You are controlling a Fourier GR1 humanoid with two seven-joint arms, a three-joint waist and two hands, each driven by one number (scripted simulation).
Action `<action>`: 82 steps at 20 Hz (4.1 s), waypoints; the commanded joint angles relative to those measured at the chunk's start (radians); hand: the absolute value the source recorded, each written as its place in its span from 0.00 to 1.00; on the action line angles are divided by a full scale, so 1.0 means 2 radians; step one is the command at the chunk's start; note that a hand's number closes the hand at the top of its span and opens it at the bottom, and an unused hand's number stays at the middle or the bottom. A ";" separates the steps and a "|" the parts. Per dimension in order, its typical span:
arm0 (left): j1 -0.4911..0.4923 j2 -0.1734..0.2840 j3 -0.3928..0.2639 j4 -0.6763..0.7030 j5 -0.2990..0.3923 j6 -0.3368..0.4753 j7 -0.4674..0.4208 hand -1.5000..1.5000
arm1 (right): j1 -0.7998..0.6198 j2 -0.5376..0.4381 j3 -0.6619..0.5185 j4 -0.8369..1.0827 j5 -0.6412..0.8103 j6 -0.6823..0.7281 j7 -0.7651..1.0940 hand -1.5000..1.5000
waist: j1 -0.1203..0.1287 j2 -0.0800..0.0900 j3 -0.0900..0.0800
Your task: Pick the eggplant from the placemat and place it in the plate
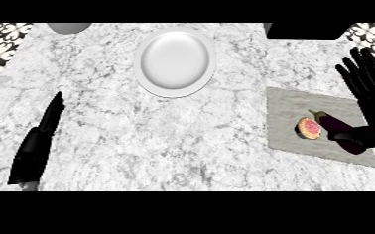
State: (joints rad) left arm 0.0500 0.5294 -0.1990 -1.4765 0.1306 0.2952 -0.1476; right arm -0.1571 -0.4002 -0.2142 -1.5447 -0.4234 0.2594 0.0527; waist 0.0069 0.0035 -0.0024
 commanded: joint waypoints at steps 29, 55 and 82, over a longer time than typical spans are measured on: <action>0.006 -0.006 0.041 0.013 -0.044 -0.041 0.000 0.50 | -0.055 -0.228 0.031 0.173 0.217 0.266 -0.083 0.00 | 0.008 0.000 0.002; 0.023 -0.055 0.063 0.003 -0.090 -0.060 -0.004 0.50 | -0.157 -0.181 0.206 0.423 0.496 0.214 -0.311 0.00 | 0.003 0.000 0.002; -0.003 -0.082 0.113 0.039 -0.110 -0.105 -0.021 0.50 | -0.227 -0.114 0.203 0.594 0.558 0.108 -0.404 1.00 | 0.005 0.001 0.002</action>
State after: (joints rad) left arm 0.0732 0.3770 0.0081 -1.4686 -0.0911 0.1014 -0.1362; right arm -0.5975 -0.6590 0.1972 -0.4269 0.6764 0.4670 -0.6669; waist 0.0148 0.0007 -0.0037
